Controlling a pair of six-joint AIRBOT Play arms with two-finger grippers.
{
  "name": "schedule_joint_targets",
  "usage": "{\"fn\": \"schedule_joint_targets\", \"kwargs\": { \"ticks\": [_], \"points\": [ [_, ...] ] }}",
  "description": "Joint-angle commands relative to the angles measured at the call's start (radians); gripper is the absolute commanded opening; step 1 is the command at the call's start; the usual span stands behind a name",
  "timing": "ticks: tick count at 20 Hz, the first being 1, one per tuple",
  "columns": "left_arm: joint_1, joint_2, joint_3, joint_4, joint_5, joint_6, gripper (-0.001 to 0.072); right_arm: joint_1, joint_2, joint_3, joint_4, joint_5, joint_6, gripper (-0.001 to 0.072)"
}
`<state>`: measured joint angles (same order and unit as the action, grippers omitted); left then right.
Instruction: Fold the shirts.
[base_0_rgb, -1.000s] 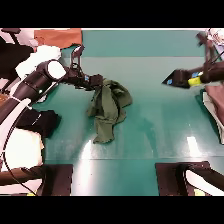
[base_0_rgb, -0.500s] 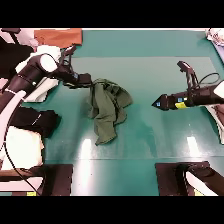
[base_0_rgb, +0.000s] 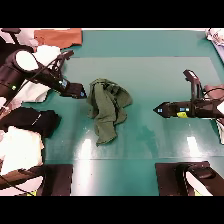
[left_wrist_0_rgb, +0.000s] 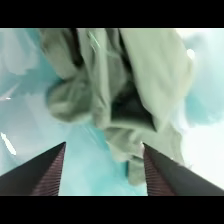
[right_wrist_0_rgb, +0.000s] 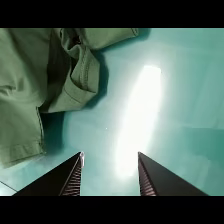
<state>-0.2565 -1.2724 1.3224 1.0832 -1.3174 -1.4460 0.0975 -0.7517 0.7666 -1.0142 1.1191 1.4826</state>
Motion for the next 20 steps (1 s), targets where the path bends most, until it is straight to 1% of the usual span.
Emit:
{"fn": "schedule_joint_targets", "kwargs": {
  "ticks": [1,3,5,7,8,9,10,12,13,14,15,18,20],
  "points": [
    [0.000,0.012,-0.115,-0.095,0.047,0.068,0.0545,0.001,-0.045,-0.013,0.034,-0.013,0.011,0.0405],
    [0.000,0.012,-0.179,-0.095,0.136,0.071,0.0545,0.015,-0.089,-0.013,0.064,-0.011,0.011,0.0404],
    [0.000,0.012,-0.211,-0.136,0.252,0.072,0.0544,0.048,-0.128,-0.013,0.101,-0.022,0.011,0.0404],
    [0.000,0.011,-0.219,-0.180,0.358,0.077,0.0541,0.104,-0.154,-0.013,0.106,-0.048,0.012,0.0404],
    [0.000,0.011,-0.219,-0.203,0.396,0.078,0.0458,0.143,-0.167,-0.013,0.107,-0.067,0.013,0.0404],
    [-0.002,0.011,-0.219,-0.223,0.429,0.087,0.0358,0.183,-0.178,-0.013,0.107,-0.089,0.013,0.0404],
    [-0.012,0.011,-0.219,-0.226,0.455,0.094,0.0349,0.238,-0.193,-0.013,0.107,-0.116,0.018,0.0404],
    [-0.045,0.008,-0.219,-0.224,0.464,0.111,0.0348,0.356,-0.229,-0.013,0.105,-0.160,0.020,0.0406],
    [-0.063,0.000,-0.219,-0.221,0.456,0.123,0.0348,0.409,-0.247,-0.013,0.104,-0.174,0.020,0.0422],
    [-0.080,-0.014,-0.219,-0.216,0.446,0.123,0.0348,0.457,-0.269,-0.013,0.104,-0.190,0.020,0.0519],
    [-0.094,-0.030,-0.219,-0.216,0.442,0.123,0.0348,0.491,-0.288,-0.013,0.105,-0.204,0.020,0.0549],
    [-0.108,-0.052,-0.219,-0.204,0.437,0.139,0.0348,0.536,-0.339,-0.013,0.107,-0.206,0.020,0.0549],
    [-0.100,-0.050,-0.216,-0.180,0.406,0.143,0.0349,0.537,-0.344,-0.013,0.106,-0.194,0.020,0.0549]
  ]
}}
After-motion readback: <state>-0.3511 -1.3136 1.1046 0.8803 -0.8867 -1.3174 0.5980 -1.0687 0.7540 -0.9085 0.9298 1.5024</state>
